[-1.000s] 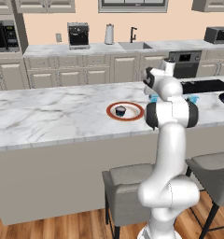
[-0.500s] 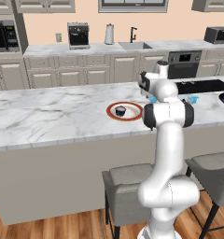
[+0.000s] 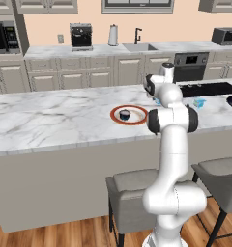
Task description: Place two yogurt containers on each plate.
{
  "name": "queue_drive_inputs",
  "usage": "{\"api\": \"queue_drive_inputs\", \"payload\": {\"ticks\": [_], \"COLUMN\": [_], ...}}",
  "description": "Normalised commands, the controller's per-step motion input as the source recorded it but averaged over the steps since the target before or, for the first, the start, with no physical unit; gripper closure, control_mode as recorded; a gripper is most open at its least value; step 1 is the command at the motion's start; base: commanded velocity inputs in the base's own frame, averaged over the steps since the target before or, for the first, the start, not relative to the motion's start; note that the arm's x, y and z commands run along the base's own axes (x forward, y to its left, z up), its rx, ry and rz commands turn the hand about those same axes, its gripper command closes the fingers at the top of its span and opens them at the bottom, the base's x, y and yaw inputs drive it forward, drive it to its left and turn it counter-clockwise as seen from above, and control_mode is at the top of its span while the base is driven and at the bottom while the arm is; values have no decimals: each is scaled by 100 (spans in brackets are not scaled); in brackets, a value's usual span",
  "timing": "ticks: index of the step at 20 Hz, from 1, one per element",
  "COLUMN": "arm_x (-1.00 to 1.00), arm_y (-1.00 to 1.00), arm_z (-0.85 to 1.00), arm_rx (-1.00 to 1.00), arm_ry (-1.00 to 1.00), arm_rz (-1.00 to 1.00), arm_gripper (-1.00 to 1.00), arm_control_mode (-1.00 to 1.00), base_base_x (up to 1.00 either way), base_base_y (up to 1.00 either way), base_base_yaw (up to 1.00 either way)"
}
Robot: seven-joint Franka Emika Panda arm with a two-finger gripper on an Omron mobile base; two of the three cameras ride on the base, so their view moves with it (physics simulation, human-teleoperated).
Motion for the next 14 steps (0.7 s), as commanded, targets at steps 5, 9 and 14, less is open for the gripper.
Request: {"api": "queue_drive_inputs", "payload": {"ticks": [5, 9, 14], "arm_x": [3, -4, -9], "arm_y": [-5, 0, 1], "arm_z": [-5, -1, -6], "arm_rx": [0, 0, 0], "arm_ry": [0, -1, -2], "arm_rz": [-4, -5, -13], "arm_gripper": [-100, -100, -100], "arm_control_mode": [-100, -100, -100], "base_base_x": [0, 0, 0], "base_base_y": [0, 0, 0], "base_base_yaw": [0, 0, 0]}}
